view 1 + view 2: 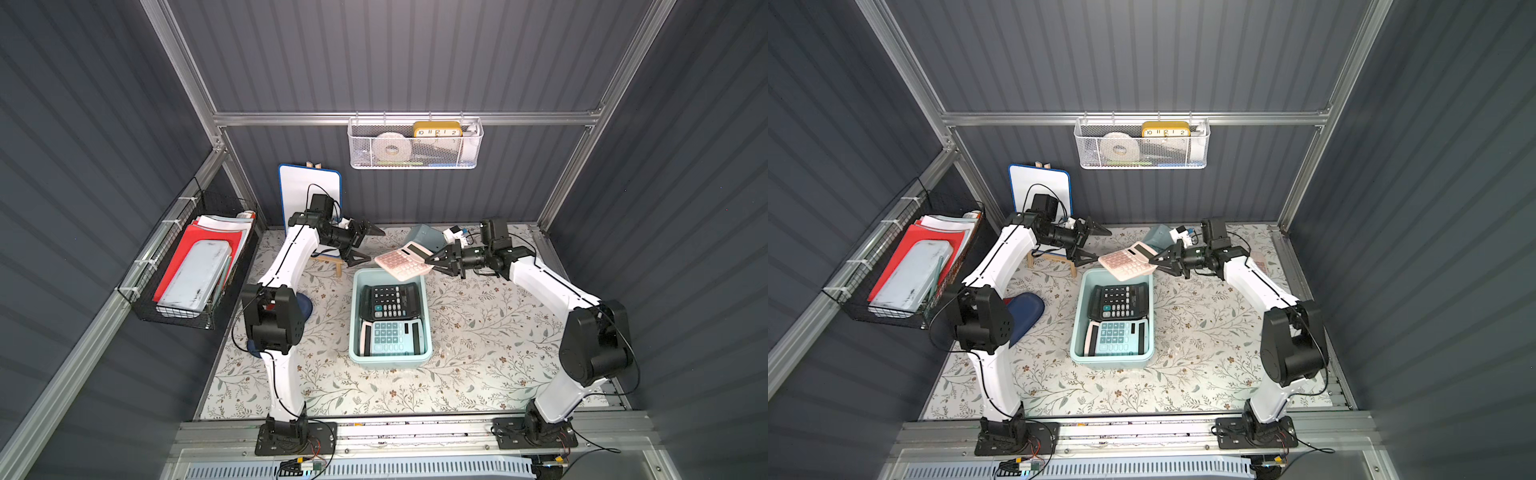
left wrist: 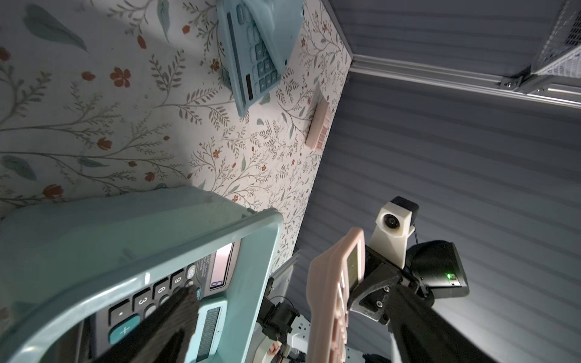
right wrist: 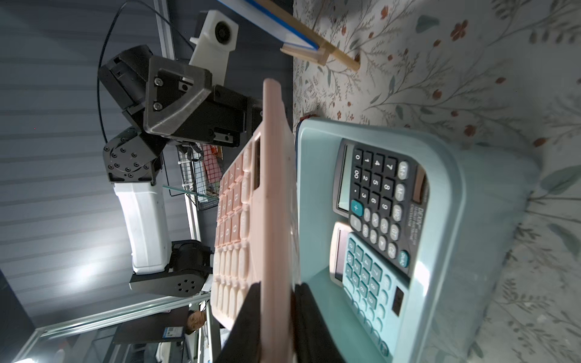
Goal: Put the calculator in the storage box
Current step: Pick up the calculator at the center of the board, then adjust the calculator.
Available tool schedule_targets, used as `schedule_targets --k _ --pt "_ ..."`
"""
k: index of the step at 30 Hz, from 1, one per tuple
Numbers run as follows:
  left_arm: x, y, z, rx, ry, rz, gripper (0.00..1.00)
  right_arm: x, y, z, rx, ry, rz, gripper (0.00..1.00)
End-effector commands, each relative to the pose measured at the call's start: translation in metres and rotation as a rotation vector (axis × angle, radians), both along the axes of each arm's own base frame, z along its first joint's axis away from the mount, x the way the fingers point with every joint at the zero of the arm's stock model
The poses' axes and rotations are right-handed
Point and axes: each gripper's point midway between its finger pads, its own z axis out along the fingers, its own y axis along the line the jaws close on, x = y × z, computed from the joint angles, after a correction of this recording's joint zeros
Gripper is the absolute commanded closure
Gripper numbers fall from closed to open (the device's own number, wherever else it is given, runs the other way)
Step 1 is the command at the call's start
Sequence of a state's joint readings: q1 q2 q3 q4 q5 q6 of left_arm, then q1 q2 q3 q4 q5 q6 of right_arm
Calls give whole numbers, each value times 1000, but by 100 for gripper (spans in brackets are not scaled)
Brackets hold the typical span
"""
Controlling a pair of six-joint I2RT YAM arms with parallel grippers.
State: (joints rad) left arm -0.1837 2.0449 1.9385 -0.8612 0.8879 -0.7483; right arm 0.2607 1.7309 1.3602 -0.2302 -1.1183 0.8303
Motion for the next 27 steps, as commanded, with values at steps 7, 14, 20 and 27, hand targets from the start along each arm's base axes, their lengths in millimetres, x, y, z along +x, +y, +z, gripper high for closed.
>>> schedule_targets --k 7,14,20,27 --pt "-22 -14 38 -222 -32 -80 18 -4 17 20 105 -6 108 100" --pt "-31 -17 36 -267 1 -93 38 8 21 22 147 0 103 100" --pt "-38 -21 39 -311 18 -113 56 21 25 19 170 6 88 100" --pt "-44 -26 40 -332 28 -129 73 33 29 19 191 13 94 100"
